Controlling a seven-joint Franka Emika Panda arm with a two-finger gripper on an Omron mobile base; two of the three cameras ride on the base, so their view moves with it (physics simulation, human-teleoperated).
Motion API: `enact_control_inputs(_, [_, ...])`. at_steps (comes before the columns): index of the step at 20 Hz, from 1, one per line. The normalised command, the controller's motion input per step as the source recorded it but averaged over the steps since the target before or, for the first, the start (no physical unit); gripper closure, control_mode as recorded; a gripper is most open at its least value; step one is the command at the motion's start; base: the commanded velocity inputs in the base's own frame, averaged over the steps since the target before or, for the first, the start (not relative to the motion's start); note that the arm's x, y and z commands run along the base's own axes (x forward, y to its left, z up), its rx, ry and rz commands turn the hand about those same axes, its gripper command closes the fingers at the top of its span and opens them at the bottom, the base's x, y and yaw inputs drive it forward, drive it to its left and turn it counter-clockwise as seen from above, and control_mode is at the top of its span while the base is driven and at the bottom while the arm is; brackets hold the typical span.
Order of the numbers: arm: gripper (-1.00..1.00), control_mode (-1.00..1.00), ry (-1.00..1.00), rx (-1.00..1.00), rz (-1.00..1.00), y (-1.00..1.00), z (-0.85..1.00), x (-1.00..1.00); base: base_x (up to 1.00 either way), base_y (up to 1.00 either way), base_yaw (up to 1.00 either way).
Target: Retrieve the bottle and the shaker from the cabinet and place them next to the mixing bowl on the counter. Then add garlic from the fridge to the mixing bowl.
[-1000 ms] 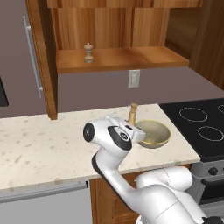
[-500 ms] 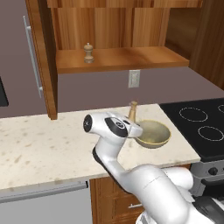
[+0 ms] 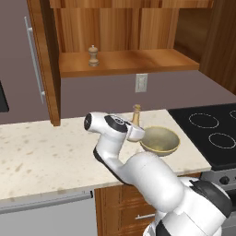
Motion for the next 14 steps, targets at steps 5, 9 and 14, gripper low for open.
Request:
enact_control_inputs(5, [1.00, -1.00, 0.00, 0.00, -0.03, 0.00, -0.26, 0.10, 0.00, 0.00, 0.00])
enact_control_inputs(9, [1.00, -1.00, 0.00, 0.00, -0.03, 0.00, -0.40, 0.00, 0.00, 0.00, 0.00])
enact_control_inputs(14, [1.00, -1.00, 0.00, 0.00, -0.04, 0.00, -0.36, 0.00, 0.00, 0.00, 0.00])
